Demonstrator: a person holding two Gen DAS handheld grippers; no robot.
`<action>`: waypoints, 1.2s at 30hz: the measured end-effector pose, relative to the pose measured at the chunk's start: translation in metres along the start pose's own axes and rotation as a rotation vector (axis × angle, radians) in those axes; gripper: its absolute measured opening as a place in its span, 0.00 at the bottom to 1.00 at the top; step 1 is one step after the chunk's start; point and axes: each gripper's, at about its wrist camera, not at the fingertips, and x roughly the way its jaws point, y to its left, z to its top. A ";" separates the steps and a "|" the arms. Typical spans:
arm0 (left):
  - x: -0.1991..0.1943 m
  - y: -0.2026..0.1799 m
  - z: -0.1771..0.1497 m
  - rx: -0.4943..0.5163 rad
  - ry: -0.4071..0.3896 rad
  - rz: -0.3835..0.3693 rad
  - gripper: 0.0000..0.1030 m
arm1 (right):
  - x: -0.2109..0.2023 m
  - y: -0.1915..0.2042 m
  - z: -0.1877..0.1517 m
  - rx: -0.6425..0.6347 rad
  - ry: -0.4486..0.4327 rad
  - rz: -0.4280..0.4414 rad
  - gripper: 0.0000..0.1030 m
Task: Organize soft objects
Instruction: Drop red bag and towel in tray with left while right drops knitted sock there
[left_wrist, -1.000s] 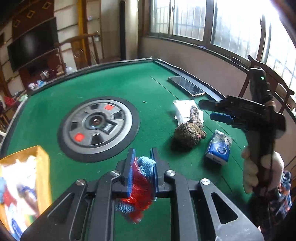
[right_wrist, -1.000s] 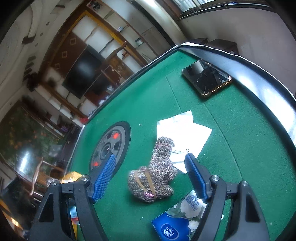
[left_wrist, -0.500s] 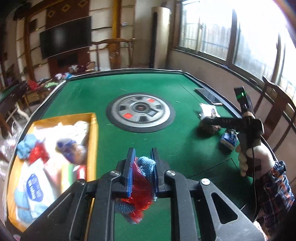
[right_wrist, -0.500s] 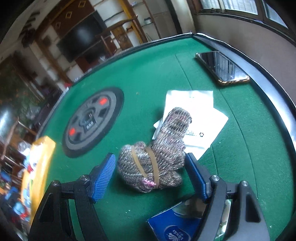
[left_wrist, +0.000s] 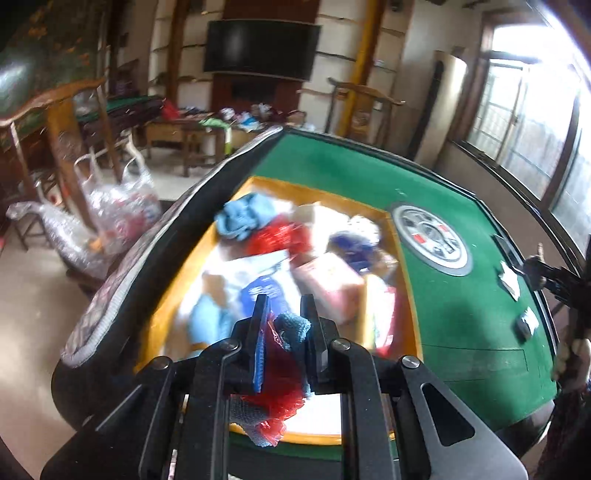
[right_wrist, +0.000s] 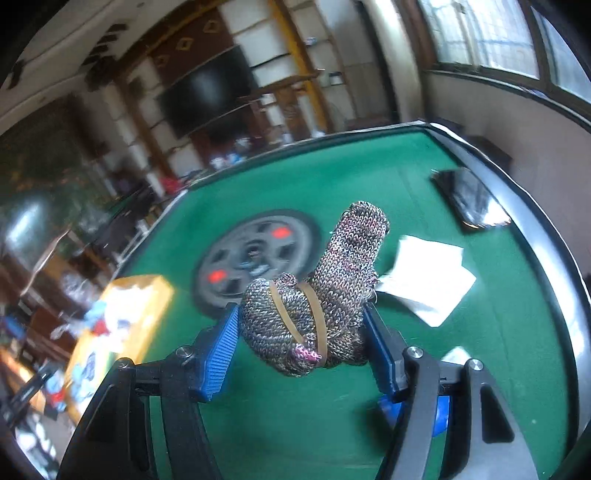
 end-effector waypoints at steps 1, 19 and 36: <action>0.004 0.006 -0.002 -0.020 0.014 0.002 0.14 | -0.001 0.016 -0.002 -0.035 0.011 0.032 0.58; 0.055 -0.005 -0.014 -0.025 0.180 -0.103 0.17 | 0.055 0.264 -0.117 -0.606 0.304 0.399 0.58; -0.009 0.024 0.003 -0.091 -0.060 0.052 0.64 | 0.083 0.300 -0.135 -0.700 0.398 0.375 0.63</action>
